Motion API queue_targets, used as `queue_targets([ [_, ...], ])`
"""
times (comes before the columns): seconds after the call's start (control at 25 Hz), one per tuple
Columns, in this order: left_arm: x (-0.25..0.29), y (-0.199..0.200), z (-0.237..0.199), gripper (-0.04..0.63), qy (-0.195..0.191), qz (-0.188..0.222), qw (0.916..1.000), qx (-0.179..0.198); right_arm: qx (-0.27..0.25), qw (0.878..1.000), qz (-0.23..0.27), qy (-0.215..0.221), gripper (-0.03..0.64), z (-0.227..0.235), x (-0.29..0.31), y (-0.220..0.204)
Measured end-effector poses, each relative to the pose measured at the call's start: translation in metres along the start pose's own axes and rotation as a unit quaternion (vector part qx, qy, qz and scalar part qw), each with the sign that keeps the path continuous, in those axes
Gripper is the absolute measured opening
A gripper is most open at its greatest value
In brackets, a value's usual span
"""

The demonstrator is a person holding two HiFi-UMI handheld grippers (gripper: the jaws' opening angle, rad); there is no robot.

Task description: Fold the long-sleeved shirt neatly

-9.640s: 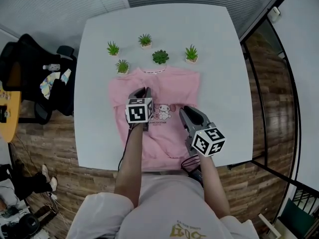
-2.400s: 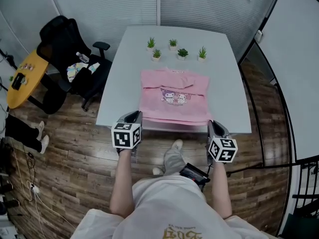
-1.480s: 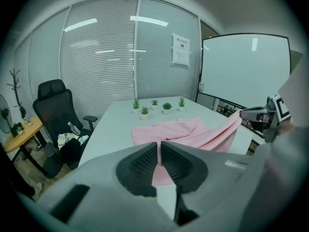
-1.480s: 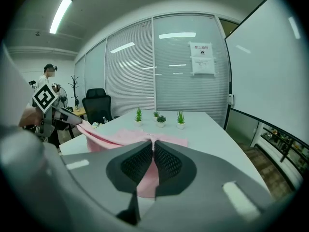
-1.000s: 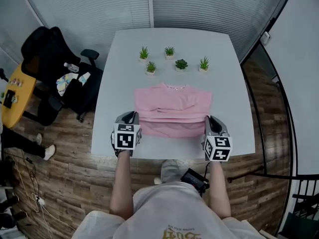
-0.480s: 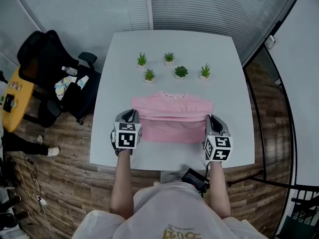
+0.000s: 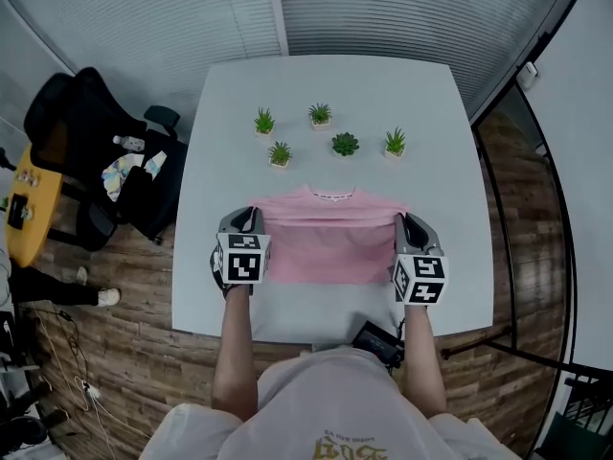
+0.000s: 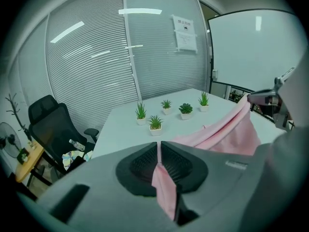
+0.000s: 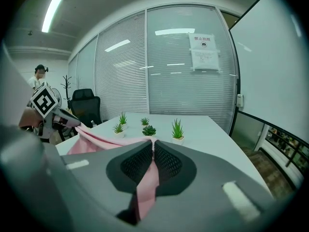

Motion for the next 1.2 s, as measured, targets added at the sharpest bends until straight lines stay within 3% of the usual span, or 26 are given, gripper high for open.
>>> queue_targets([
  [0.56, 0.083, -0.018, 0.024, 0.032, 0.021, -0.056, 0.9968, 0.052, 0.002, 0.998, -0.055, 0.012, 0.026, 0.037, 0.068, -0.036],
  [0.88, 0.115, -0.03, 0.04, 0.034, 0.028, -0.082, 0.9942, 0.064, 0.0, 0.996, -0.083, 0.021, 0.028, 0.053, 0.095, -0.058],
  [1.08, 0.125, -0.034, 0.042, 0.048, 0.035, -0.093, 0.9938, 0.05, 0.016, 0.994, -0.102, 0.034, 0.038, 0.058, 0.104, -0.071],
  [1.2, 0.127, -0.032, 0.043, 0.108, 0.031, -0.091, 0.9948, 0.036, 0.029, 0.995, -0.093, 0.023, 0.06, 0.064, 0.101, -0.072],
])
Point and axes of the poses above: the fingertips, and each gripper's own axes: x forward along the fingers, z to its right, y out of its top, the point moved 5 cm from there along -x, backward along the fingers, and after that the axes turned 14 degrees about y, right-handed, at the moved point
